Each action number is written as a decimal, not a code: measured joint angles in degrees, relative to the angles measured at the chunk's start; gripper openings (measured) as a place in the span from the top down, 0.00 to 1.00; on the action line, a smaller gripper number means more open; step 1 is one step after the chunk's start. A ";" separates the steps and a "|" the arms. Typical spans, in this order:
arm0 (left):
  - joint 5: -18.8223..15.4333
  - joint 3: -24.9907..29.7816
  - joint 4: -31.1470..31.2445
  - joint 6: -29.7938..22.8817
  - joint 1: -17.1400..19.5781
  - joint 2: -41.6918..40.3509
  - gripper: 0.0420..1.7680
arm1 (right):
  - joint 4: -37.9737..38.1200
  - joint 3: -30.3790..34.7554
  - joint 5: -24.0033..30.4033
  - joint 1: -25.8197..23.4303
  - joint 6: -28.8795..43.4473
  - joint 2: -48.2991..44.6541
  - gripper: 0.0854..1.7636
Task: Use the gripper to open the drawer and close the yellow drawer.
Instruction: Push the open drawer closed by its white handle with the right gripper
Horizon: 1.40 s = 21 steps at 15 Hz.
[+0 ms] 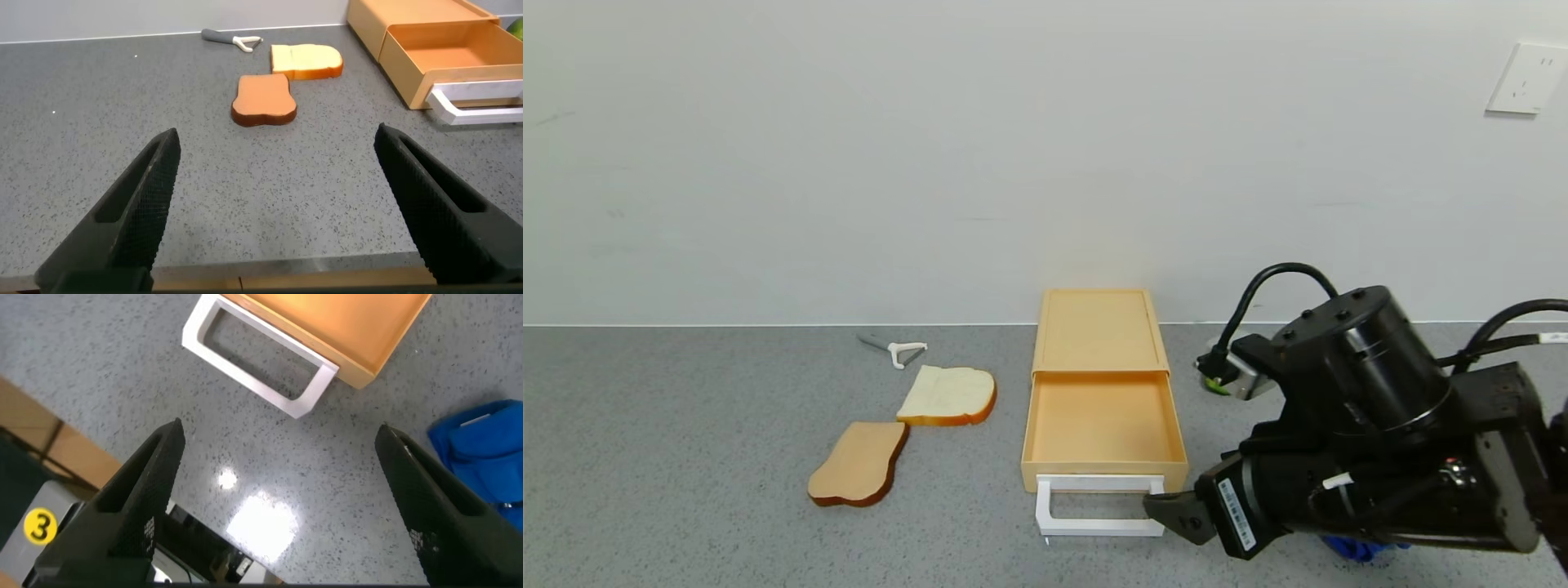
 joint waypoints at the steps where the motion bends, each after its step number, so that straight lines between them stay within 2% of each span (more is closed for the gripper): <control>1: -0.02 0.00 0.02 0.02 0.00 0.00 0.03 | 0.06 -0.78 -1.89 1.22 1.58 1.77 0.03; 8: -0.02 0.00 0.02 0.02 0.00 0.00 0.03 | -0.17 -5.74 -10.56 7.78 12.45 11.75 0.03; 14: -0.02 0.00 0.00 0.02 0.00 0.00 0.03 | -2.58 -9.00 -20.75 10.03 20.55 20.02 0.03; 18: 0.00 0.00 0.00 0.02 0.00 0.00 0.03 | -8.44 -8.98 -23.21 10.45 21.10 23.30 0.03; 21: -0.02 0.00 0.02 0.02 0.00 0.00 0.03 | -10.44 -8.66 -27.97 10.92 21.36 25.05 0.03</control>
